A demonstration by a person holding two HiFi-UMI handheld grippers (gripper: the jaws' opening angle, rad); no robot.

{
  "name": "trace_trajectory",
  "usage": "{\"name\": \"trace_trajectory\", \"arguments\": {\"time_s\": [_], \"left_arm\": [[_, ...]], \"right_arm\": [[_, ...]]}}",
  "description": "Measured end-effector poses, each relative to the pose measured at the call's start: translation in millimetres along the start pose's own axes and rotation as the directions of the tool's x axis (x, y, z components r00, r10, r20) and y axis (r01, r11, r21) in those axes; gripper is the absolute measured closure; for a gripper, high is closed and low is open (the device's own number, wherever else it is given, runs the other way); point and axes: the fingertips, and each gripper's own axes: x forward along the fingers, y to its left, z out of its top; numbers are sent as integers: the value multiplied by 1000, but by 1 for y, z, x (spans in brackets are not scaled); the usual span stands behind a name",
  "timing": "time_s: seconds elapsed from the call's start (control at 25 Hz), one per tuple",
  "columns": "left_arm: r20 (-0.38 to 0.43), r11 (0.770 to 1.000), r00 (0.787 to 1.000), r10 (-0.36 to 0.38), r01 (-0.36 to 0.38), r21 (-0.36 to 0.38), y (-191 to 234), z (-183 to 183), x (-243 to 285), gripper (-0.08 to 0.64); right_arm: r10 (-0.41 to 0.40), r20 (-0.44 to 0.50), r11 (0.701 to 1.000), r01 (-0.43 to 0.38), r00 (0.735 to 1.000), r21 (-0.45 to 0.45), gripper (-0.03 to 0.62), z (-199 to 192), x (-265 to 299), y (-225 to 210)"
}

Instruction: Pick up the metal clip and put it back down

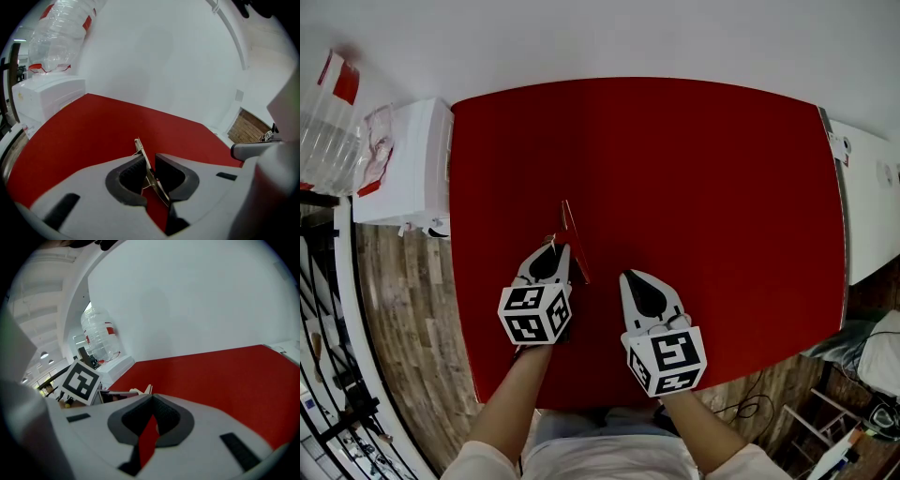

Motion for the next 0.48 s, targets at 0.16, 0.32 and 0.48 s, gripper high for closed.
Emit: {"name": "trace_trajectory", "arguments": {"time_s": [0.16, 0.32, 0.48], "left_arm": [[-2, 1000, 1000, 20, -20, 7, 6, -2, 1, 492], [1, 998, 999, 44, -44, 33, 9, -3, 1, 486], [8, 997, 998, 57, -58, 55, 10, -5, 2, 477]], "right_arm": [[5, -7, 1000, -5, 1000, 3, 586, -2, 3, -2], [11, -10, 1000, -11, 1000, 3, 586, -4, 5, -1], [16, -11, 1000, -16, 1000, 3, 586, -5, 5, -2]]}}
